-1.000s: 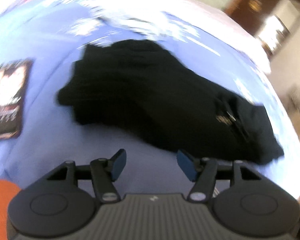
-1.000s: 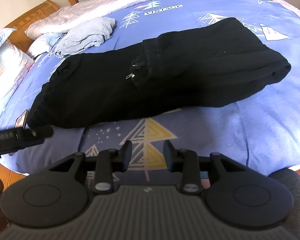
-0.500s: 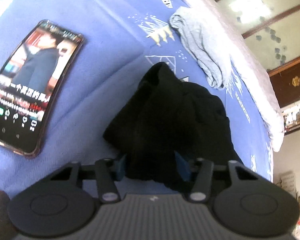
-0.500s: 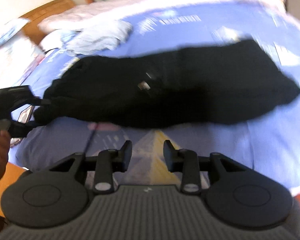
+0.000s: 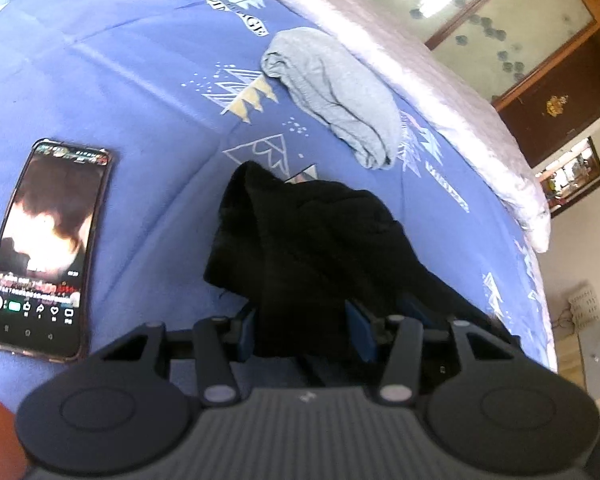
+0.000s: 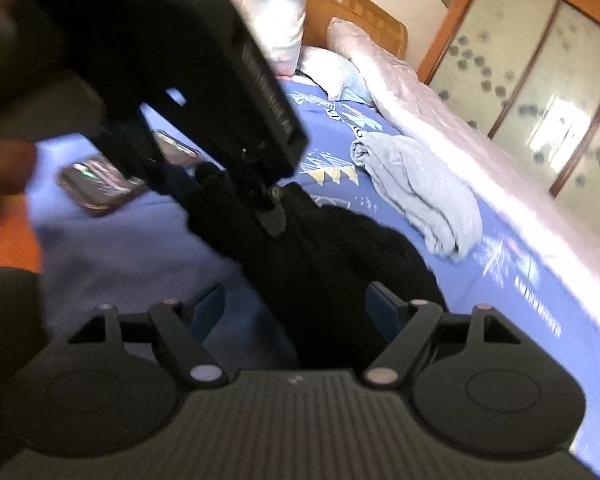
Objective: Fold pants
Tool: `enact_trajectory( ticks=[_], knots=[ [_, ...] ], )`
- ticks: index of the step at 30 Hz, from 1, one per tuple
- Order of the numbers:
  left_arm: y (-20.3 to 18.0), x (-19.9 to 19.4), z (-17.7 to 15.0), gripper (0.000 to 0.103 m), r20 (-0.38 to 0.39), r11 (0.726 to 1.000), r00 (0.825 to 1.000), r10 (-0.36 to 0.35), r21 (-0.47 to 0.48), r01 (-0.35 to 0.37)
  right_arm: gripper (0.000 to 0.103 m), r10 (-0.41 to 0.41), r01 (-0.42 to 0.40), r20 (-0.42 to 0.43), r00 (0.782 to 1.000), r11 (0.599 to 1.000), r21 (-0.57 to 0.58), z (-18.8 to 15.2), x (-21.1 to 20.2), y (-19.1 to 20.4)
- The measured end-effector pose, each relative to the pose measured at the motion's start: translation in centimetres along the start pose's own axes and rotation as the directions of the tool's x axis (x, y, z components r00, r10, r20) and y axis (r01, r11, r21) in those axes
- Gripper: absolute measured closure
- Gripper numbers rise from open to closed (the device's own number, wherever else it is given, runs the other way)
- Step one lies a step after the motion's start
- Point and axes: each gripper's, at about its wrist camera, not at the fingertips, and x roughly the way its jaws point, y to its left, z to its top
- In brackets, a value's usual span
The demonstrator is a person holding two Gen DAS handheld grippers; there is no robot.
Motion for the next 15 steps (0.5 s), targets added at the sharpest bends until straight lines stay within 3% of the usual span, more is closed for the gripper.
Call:
enact_trajectory(
  ticks=[2, 4, 7, 9, 11, 13, 15],
  knots=[
    [0.0, -0.5, 0.1, 0.055, 0.007, 1.000, 1.000, -0.015, 0.007, 0.015, 0.031, -0.011, 0.011, -0.003, 1.000, 1.000, -0.024, 0.9, 1.9, 0.3],
    [0.7, -1.5, 0.4, 0.056, 0.026, 0.999, 0.999, -0.046, -0.014, 0.047, 0.073, 0.013, -0.013, -0.008, 1.000, 1.000, -0.002, 1.4, 2.8, 0.2],
    [2.2, -3.8, 1.1, 0.054, 0.114, 0.997, 0.993, -0.037, -0.056, 0.043, 0.079, 0.031, -0.025, -0.037, 0.999, 0.989, 0.144, 2.1, 3.4, -0.9],
    [3.3, -4.9, 1.5, 0.054, 0.151, 0.995, 0.988, -0.010, -0.097, 0.025, 0.081, 0.053, -0.042, -0.029, 0.998, 0.954, 0.298, 2.2, 2.9, -3.1],
    [4.0, -5.3, 1.7, 0.054, 0.163, 0.991, 0.987, 0.001, -0.132, 0.021, 0.081, 0.060, -0.053, 0.001, 0.998, 0.870, 0.489, 2.2, 1.8, -6.3],
    [3.7, -5.2, 1.6, 0.054, 0.157, 0.990, 0.988, 0.001, -0.138, 0.021, 0.081, 0.027, -0.070, 0.073, 0.997, 0.730, 0.680, 1.2, -0.5, -10.6],
    [2.4, -4.6, 1.2, 0.054, 0.136, 0.994, 0.991, -0.015, -0.104, 0.029, 0.082, -0.062, -0.075, 0.134, 0.989, 0.568, 0.820, -0.9, -3.8, -15.0]
  ],
)
